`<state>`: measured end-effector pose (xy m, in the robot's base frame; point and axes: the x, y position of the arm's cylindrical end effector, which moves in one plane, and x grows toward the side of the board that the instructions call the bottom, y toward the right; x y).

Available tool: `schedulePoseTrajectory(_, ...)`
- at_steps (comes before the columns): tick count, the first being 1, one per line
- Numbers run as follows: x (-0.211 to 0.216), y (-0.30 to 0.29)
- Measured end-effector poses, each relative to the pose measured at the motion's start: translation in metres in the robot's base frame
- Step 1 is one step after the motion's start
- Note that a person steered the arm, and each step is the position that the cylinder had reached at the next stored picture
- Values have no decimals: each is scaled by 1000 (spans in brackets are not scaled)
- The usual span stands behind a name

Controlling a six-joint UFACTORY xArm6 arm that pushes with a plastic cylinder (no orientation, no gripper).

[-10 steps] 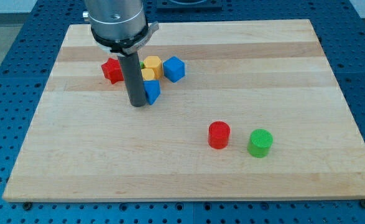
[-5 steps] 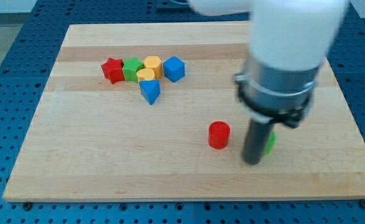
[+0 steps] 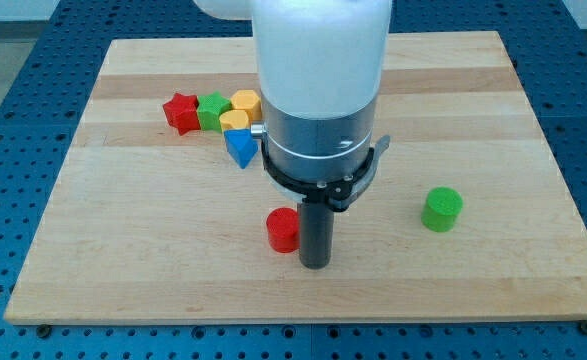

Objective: Place the red circle close to the blue triangle

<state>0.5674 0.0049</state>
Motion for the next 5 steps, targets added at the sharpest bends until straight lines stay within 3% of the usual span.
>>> schedulePoseTrajectory(2,-26,-24)
schedulePoseTrajectory(5,-15,-46)
